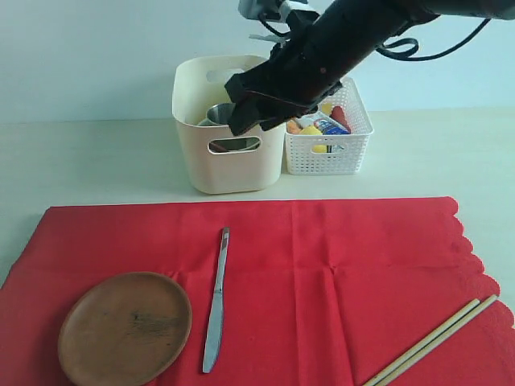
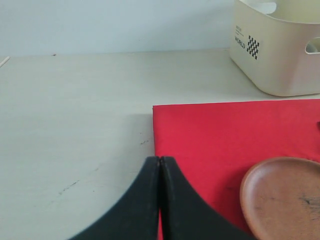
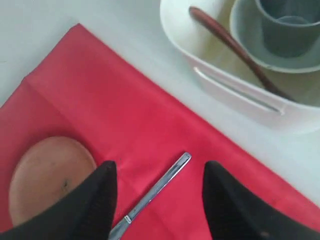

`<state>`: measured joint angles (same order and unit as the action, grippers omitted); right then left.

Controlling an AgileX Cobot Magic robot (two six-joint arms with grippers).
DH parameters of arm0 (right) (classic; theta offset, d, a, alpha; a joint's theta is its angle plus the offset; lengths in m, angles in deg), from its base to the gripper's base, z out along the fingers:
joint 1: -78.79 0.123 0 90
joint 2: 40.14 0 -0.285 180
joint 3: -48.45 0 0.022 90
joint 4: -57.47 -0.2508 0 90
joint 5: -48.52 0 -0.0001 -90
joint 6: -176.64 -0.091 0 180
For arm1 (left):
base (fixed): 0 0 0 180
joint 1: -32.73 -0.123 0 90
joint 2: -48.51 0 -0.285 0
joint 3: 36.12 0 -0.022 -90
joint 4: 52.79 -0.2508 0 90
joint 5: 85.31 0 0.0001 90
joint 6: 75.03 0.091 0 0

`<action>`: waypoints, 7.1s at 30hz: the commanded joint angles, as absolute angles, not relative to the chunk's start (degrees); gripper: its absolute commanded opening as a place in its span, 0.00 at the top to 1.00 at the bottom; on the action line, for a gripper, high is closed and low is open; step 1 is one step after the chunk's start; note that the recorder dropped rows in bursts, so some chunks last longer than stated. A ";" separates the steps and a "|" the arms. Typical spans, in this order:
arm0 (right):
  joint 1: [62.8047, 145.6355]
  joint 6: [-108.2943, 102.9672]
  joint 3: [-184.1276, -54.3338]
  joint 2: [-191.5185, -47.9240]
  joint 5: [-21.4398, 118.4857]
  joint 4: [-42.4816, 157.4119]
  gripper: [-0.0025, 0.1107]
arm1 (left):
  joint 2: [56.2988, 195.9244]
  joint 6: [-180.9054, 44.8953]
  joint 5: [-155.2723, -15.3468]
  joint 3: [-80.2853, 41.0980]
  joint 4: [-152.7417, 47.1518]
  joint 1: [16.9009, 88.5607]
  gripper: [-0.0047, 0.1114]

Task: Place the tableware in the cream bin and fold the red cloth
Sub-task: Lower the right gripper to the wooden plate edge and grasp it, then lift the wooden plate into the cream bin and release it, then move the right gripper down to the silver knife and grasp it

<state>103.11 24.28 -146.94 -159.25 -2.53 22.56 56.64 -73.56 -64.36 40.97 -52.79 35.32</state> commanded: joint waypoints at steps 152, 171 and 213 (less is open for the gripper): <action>106.95 29.49 -133.58 -145.90 17.78 16.98 0.98 | 56.30 -73.54 -64.83 41.10 -52.22 35.31 0.96; 96.58 32.42 -158.17 -164.66 22.37 17.09 0.98 | 56.30 -73.54 -64.83 41.10 -52.22 35.31 0.96; 96.11 21.95 -171.92 -170.31 -10.44 29.01 0.52 | 56.30 -73.54 -64.83 41.10 -52.22 35.31 0.96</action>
<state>96.17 22.71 -173.18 -172.35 -8.15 28.63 56.64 -73.56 -64.36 40.97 -52.79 35.32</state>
